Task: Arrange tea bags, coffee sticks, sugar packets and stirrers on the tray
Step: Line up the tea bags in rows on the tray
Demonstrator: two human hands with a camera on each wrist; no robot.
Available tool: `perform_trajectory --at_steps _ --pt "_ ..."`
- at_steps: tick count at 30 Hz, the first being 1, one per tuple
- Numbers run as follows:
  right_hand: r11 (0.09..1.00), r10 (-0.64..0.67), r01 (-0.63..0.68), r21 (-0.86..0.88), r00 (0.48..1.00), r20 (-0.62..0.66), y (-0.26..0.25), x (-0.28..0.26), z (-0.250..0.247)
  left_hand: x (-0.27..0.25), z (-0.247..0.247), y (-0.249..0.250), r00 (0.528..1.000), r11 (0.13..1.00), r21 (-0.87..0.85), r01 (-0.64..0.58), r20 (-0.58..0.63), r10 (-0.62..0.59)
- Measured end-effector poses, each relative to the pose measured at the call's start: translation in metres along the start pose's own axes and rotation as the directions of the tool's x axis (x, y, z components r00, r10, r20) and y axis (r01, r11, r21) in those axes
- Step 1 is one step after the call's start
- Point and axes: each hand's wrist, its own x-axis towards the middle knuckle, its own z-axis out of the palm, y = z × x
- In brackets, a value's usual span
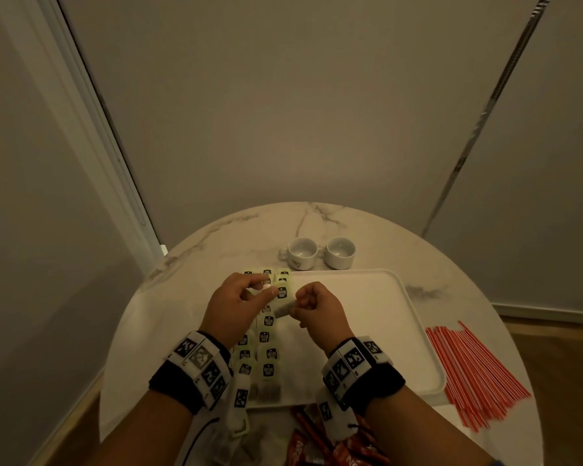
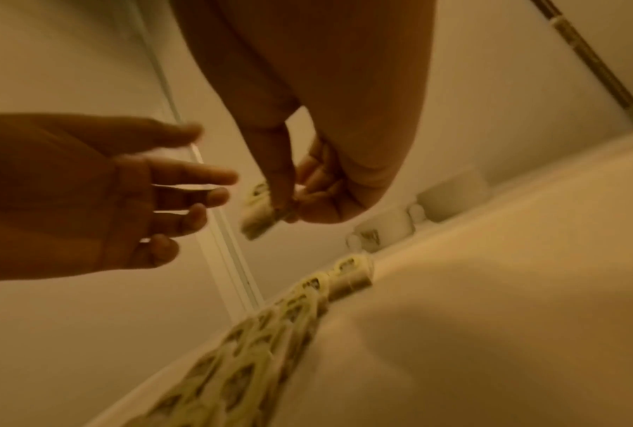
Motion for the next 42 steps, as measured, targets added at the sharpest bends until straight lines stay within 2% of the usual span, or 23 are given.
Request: perform_trajectory --at_steps 4,10,13,21,31,35,38,40,42 --pt "0.975 0.155 -0.172 -0.142 0.980 -0.121 0.019 0.021 0.001 -0.002 -0.007 -0.003 0.996 0.997 -0.062 0.051 -0.073 -0.055" --pt "0.933 0.261 -0.284 -0.220 0.957 -0.129 0.023 0.044 0.009 -0.020 -0.020 -0.011 1.000 0.999 0.032 -0.014 -0.024 0.014" --pt "0.908 0.295 -0.318 -0.273 0.948 -0.122 0.022 0.052 0.013 -0.026 -0.025 -0.017 1.000 0.998 0.060 -0.006 -0.024 0.008" --pt "0.837 0.306 -0.343 -0.426 0.939 -0.155 0.025 0.065 0.023 -0.032 -0.030 -0.019 1.000 0.999 0.041 0.010 -0.014 -0.010" --pt "0.801 0.305 -0.333 -0.497 0.942 -0.140 0.022 0.069 0.024 -0.035 -0.034 -0.025 1.000 0.999 0.045 0.025 -0.004 -0.024" --pt "0.756 0.314 -0.322 -0.569 0.942 -0.116 0.021 0.070 0.021 -0.039 -0.037 -0.026 1.000 0.998 0.059 0.015 0.009 -0.016" --pt "0.760 0.328 -0.340 -0.554 0.936 -0.124 0.017 0.067 0.021 -0.042 -0.041 -0.029 1.000 0.995 0.095 0.019 0.013 -0.021" --pt "0.774 0.354 -0.356 -0.524 0.929 -0.109 0.015 0.065 0.019 -0.045 -0.044 -0.034 0.998 0.989 0.147 0.027 0.051 -0.035" --pt "0.819 0.385 -0.380 -0.430 0.920 -0.080 0.012 0.061 0.015 -0.049 -0.047 -0.037 0.983 0.972 0.229 0.042 0.163 -0.081"
